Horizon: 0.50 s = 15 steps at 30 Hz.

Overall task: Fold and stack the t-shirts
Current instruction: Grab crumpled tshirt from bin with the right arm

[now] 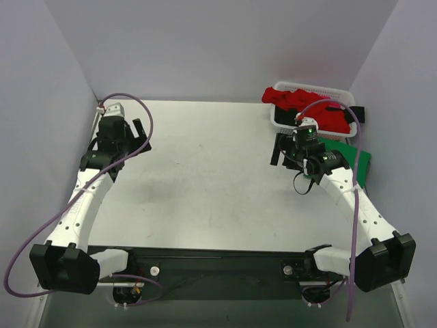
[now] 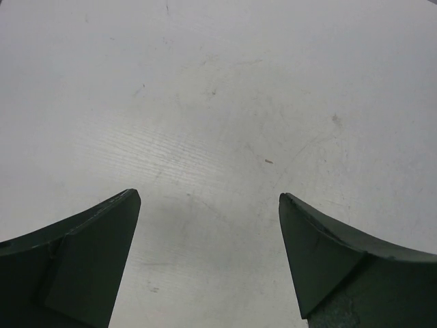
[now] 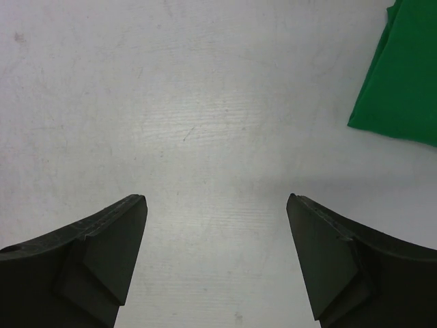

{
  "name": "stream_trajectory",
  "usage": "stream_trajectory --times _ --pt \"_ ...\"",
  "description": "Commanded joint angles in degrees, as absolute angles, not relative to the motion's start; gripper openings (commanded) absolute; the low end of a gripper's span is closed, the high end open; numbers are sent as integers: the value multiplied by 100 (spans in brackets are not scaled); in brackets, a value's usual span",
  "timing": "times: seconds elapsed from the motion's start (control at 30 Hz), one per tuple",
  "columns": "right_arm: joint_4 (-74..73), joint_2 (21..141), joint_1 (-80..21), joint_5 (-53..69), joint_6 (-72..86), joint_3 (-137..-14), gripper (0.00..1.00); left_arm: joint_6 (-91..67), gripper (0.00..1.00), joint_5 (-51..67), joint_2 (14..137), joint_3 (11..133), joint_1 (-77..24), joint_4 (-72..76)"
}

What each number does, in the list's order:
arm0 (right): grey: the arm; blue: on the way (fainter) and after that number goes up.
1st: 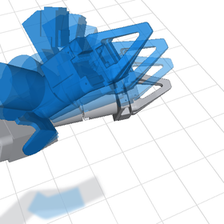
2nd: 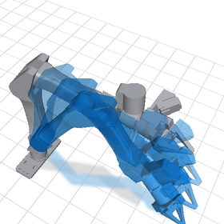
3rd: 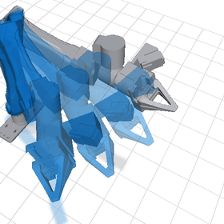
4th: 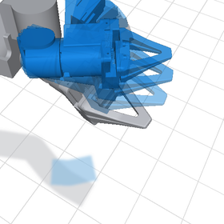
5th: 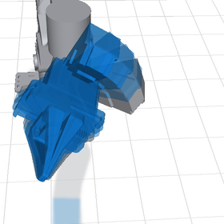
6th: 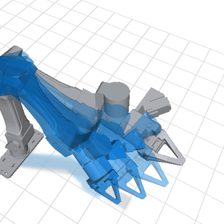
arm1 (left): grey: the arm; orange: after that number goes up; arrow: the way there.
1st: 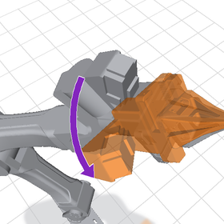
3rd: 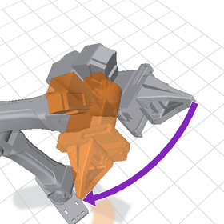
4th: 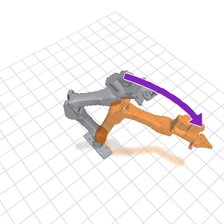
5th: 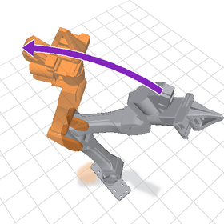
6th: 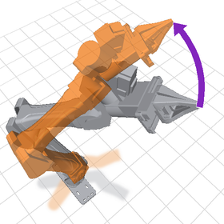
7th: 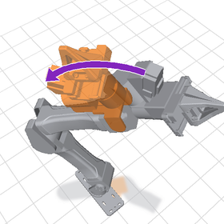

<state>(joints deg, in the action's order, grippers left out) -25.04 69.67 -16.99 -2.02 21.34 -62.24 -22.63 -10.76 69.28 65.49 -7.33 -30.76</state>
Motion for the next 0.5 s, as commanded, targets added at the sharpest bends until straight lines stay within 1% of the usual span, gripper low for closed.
stream_trajectory --times 0.0,0.03,0.1,0.23,0.37,0.47 --pt "-2505 6803 -1749 -571 1820 -6293 88 -2030 95 -1292 6654 6961 -712 -3348" --pt "-2496 6768 -1740 -615 1767 -6328 88 -2039 95 -1275 6619 6944 -712 -3375" --pt "-2505 6750 -1732 -711 1653 -6450 93 -2135 97 -1222 6539 6891 -712 -3427" --pt "-2522 6811 -1618 -1028 1714 -6609 99 -2372 97 -871 6801 6943 -712 -3419" --pt "-2557 7119 -1319 -1134 1986 -6899 100 -2663 97 -835 7180 7119 -712 -3384" --pt "-2540 7452 -986 -1134 2100 -7171 100 -2681 97 -966 7312 7032 -712 -2998"
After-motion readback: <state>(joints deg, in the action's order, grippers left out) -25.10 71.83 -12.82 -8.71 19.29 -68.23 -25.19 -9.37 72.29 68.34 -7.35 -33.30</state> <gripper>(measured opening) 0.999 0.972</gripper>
